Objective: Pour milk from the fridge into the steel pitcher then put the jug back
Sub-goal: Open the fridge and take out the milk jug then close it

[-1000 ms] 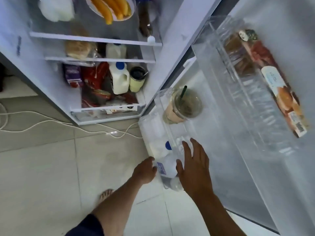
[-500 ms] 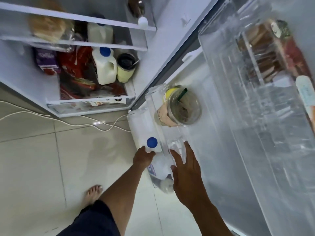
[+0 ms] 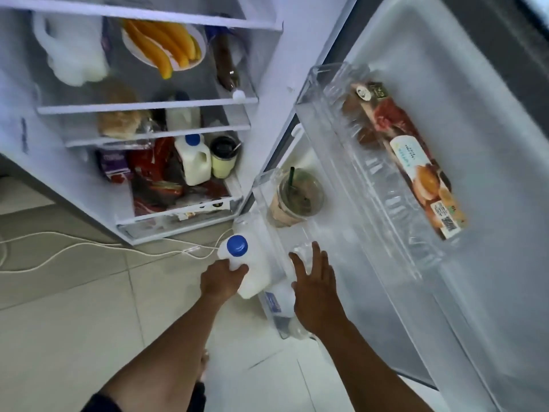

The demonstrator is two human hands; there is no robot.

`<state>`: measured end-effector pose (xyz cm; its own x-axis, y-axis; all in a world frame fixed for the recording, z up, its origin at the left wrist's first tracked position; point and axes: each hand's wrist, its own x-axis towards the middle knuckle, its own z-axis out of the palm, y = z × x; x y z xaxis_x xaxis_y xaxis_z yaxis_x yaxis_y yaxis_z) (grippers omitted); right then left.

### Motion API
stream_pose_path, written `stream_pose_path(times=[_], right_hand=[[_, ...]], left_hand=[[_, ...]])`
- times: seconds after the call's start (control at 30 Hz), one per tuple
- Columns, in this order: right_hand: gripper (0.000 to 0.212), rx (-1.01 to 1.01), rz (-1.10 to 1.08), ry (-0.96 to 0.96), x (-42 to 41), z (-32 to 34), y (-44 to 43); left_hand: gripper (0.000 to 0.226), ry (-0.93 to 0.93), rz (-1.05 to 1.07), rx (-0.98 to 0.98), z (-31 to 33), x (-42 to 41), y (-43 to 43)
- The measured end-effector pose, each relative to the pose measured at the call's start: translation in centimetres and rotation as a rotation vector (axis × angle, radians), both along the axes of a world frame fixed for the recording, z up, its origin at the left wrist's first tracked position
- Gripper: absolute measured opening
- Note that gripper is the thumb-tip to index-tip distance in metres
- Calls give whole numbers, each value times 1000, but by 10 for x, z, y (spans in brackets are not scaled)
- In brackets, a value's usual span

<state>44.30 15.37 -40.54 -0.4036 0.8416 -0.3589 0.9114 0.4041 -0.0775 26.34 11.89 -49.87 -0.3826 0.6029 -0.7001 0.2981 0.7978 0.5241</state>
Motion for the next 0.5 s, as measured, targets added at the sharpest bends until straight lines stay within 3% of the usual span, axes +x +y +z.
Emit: stream_pose_path(times=[0.13,0.33,0.5], right_hand=[[56,58,38,87,-22,21,-15],[39,-17,7,214,-54,76,-35],[35,73,164,207,-61,160,-33]], left_hand=[[39,172,-77,52,41,-20,-13],[24,191,168,304,120,-36,-37],[32,252,271,511,211,-54,-48]])
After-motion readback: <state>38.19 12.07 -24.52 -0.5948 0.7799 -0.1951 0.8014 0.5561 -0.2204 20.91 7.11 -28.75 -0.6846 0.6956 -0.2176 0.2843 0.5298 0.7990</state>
